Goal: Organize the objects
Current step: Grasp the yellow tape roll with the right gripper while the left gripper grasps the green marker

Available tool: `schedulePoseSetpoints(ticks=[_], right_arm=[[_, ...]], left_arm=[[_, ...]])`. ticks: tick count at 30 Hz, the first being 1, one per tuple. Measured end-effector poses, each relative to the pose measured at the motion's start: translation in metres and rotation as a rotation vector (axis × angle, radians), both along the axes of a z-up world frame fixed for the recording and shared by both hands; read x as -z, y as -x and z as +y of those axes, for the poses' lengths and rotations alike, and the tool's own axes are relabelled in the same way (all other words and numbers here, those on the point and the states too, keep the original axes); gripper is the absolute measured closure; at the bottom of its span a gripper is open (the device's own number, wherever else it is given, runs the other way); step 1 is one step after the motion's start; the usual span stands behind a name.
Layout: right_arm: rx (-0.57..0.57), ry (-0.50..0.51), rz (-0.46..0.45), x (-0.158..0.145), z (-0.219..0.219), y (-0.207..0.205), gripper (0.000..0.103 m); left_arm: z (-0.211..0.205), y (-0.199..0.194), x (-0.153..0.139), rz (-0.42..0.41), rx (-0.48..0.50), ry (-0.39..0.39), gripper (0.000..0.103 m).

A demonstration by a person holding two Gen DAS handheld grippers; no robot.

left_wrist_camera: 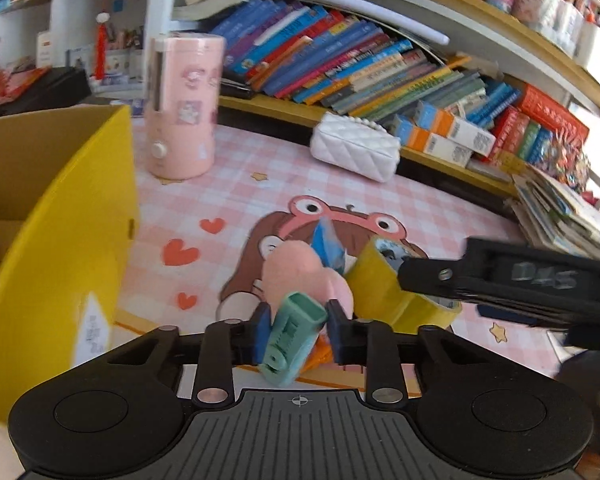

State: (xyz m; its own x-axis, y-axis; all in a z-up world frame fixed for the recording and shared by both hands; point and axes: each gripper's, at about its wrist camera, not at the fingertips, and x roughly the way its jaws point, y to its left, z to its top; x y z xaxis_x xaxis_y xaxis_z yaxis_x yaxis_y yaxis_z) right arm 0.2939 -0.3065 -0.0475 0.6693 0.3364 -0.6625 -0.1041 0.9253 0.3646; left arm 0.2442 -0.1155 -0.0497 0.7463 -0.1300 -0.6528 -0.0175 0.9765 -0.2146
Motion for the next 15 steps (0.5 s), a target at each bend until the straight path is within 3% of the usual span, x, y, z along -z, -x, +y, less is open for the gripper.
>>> schedulePoseSetpoints(ticks=[8, 11, 15], right_arm=[[-0.007, 0.023, 0.036, 0.023, 0.014, -0.026, 0.008], [-0.004, 0.034, 0.045, 0.029, 0.018, -0.032, 0.02], [0.0, 0.039, 0.013, 0.027, 0.019, -0.028, 0.021]], left_arm=[[0.013, 0.037, -0.02, 0.004, -0.016, 0.024, 0.079], [0.012, 0.048, -0.024, 0.0, -0.006, 0.023, 0.079], [0.017, 0.056, -0.029, -0.002, -0.013, 0.014, 0.079]])
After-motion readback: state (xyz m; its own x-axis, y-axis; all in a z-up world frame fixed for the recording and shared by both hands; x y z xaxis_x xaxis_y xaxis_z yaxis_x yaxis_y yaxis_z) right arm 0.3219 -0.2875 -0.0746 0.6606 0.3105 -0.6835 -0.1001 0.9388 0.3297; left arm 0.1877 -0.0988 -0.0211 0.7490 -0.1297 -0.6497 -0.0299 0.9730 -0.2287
